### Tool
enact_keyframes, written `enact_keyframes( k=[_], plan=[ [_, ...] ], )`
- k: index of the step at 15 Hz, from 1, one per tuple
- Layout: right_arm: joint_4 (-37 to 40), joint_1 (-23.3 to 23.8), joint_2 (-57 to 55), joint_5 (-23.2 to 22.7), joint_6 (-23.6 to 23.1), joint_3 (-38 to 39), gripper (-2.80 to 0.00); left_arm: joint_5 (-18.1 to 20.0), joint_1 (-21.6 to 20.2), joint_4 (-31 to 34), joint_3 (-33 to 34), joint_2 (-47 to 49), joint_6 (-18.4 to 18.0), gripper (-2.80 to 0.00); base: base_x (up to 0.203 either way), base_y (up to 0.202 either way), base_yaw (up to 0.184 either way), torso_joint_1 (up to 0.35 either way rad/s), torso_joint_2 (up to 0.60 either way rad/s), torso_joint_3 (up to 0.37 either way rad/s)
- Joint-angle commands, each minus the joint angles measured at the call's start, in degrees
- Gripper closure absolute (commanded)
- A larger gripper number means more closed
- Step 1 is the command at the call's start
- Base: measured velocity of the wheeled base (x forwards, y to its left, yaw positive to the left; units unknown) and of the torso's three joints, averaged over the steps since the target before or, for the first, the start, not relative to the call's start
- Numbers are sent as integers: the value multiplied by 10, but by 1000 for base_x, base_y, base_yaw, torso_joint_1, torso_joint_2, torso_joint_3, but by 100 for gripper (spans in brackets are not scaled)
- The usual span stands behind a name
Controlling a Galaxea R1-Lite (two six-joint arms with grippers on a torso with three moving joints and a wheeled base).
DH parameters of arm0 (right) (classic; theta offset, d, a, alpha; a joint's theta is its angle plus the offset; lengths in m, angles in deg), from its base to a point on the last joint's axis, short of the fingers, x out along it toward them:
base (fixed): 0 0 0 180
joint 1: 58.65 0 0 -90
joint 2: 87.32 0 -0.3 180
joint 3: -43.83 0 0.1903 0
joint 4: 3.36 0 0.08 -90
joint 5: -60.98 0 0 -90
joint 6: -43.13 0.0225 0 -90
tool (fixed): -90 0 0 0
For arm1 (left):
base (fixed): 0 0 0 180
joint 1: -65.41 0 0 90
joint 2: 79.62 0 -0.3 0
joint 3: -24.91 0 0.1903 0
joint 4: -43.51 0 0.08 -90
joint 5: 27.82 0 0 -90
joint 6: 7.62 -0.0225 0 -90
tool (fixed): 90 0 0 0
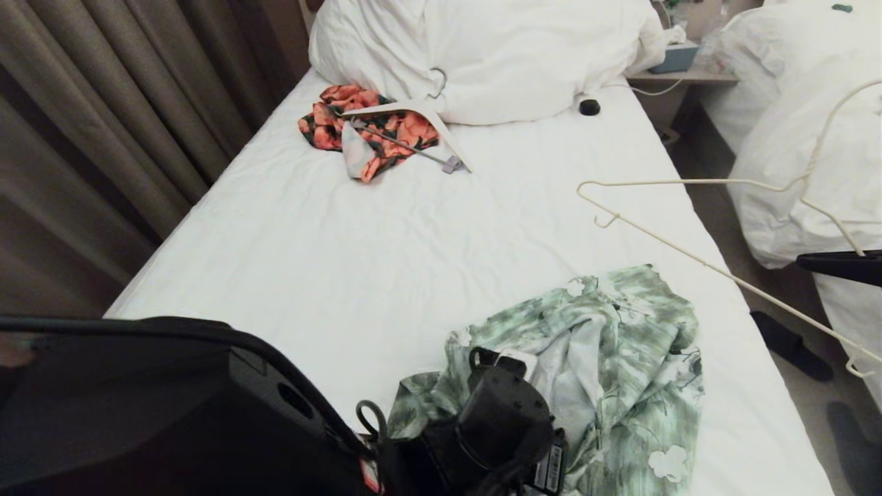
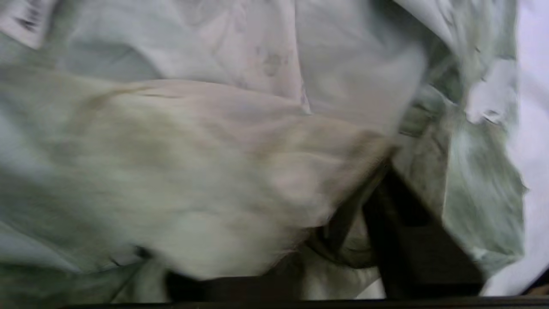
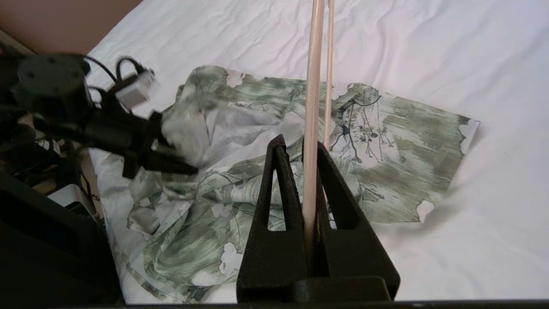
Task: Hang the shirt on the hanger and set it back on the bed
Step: Lift the shirt and hanger
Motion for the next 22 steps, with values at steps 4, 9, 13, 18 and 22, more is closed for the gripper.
enact_keyframes(
  k=[4, 9, 13, 18, 22],
  plan=[
    [-1, 1, -2, -4, -4, 0, 0, -72, -7, 158, -23, -80, -1, -280, 0, 0, 0, 0, 0, 0],
    [-1, 1, 8, -4, -4, 3, 0, -97, -22, 196, -44, -93, 8, -280, 0, 0, 0, 0, 0, 0],
    [-1, 1, 5, -4, -4, 3, 0, -91, -45, 188, -73, -89, 25, -280, 0, 0, 0, 0, 0, 0],
    [-1, 2, -4, -4, -4, 3, 0, -67, -83, 204, -114, -51, 86, -280, 0, 0, 0, 0, 0, 0],
    [-2, 7, -5, -4, -4, 3, 0, -66, -115, 204, -129, -44, 98, -280, 0, 0, 0, 0, 0, 0]
  ],
)
